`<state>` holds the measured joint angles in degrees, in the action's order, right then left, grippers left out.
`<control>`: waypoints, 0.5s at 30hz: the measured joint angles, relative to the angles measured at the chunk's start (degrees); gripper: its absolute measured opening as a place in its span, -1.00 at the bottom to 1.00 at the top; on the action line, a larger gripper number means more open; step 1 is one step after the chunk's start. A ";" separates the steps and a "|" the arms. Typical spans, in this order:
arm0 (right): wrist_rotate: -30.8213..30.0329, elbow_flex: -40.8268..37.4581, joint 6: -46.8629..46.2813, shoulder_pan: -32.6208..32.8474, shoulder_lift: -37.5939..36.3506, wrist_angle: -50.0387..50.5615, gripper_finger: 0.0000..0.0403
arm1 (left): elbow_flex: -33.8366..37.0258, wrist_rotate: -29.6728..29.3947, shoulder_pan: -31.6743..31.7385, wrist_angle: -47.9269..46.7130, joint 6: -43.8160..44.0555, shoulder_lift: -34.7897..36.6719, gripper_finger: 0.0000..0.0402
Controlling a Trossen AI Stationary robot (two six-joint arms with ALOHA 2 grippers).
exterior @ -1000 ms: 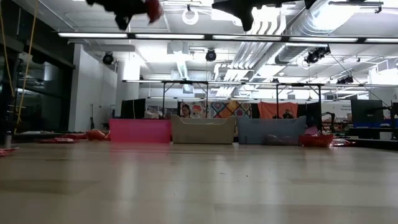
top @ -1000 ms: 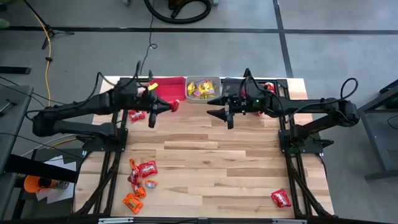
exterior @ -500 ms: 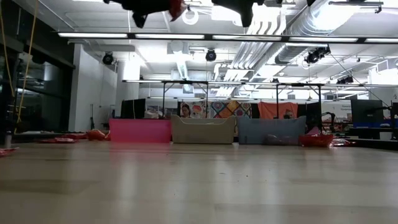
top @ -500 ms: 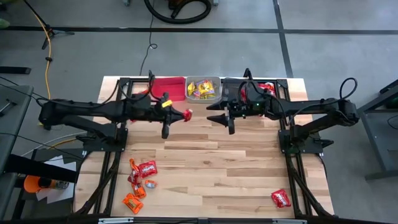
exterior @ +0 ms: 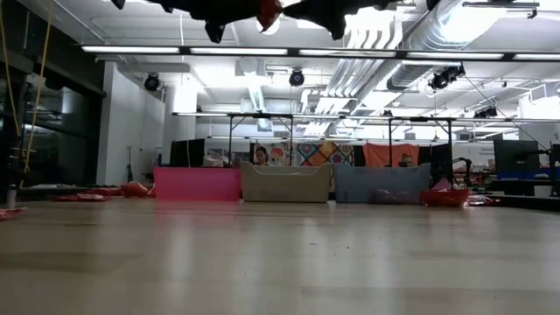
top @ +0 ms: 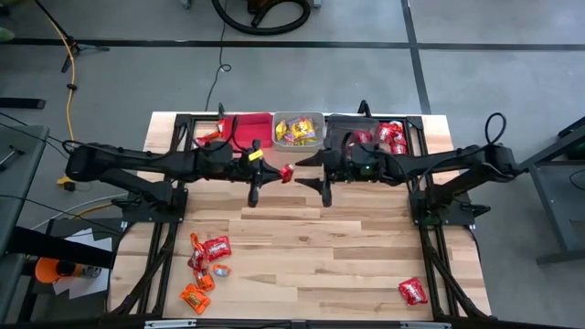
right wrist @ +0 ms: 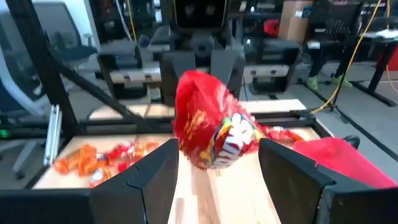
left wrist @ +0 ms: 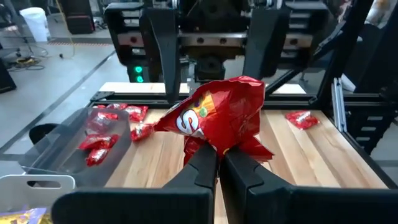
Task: Sort candy
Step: Put the red candy into the black bin
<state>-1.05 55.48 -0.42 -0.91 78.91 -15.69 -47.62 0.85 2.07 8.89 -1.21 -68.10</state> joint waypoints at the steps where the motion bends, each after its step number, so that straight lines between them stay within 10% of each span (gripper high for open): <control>1: -0.07 0.00 0.02 -0.01 0.50 -0.07 0.07 | 0.00 0.05 0.00 -0.17 0.00 -0.08 -1.00; 15: 1.51 0.00 -2.35 -0.08 2.69 -2.90 -0.02 | -0.03 0.14 0.31 0.45 -1.62 -1.00 -1.00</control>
<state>0.46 55.48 -2.77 -0.99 81.60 -18.59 -47.64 0.99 2.37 9.33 -2.83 -69.10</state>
